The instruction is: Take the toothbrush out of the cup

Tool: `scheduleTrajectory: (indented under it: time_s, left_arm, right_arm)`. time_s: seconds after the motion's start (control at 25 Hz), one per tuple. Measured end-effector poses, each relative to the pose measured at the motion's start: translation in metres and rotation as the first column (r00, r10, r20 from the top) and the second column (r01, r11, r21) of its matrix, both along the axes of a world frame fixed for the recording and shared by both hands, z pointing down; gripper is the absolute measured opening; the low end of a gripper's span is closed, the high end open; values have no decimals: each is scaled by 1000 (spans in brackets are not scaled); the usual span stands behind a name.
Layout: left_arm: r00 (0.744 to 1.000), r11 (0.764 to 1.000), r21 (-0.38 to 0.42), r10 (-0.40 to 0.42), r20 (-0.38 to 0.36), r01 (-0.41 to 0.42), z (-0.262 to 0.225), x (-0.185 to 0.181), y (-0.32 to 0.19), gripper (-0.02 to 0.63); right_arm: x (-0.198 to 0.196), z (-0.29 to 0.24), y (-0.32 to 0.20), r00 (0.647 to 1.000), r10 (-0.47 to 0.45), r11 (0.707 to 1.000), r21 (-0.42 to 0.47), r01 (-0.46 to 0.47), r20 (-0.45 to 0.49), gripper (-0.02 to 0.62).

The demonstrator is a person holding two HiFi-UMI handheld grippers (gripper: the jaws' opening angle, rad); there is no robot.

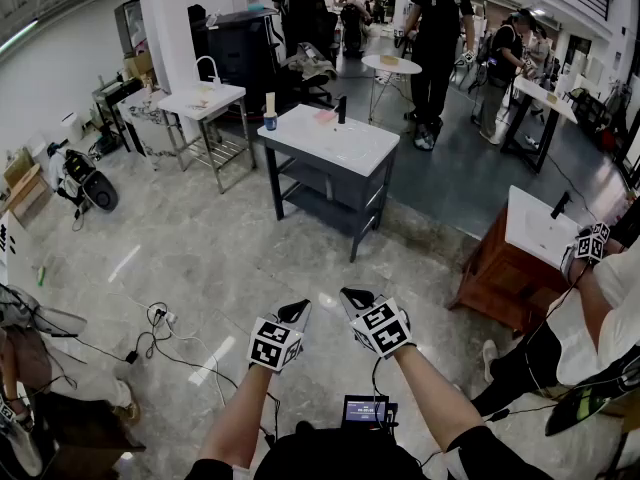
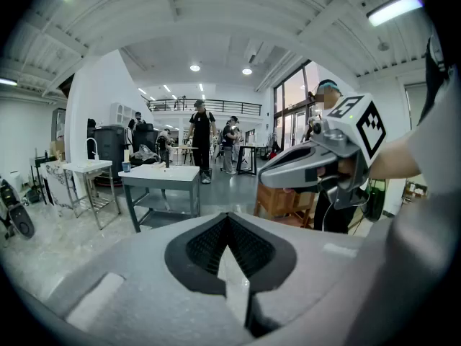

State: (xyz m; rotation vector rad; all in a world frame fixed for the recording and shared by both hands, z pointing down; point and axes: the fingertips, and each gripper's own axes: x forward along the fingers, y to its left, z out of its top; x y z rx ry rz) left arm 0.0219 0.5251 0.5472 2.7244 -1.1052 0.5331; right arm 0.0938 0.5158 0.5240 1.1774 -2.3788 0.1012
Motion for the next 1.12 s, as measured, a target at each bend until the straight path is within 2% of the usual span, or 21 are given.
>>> scheduleTrajectory:
  time_s: [0.6,1.12]
  left_arm:
    - [998,998,-9,-58,29,58,10,-7,-4,9]
    - [998,999,1,-43,43,43,13,8,-1,9]
  right_arm:
    - [-4,6,2,999,-31,999,-12,32,31,9]
    - [8,9,4,998,-43,999,-24,44,38,9]
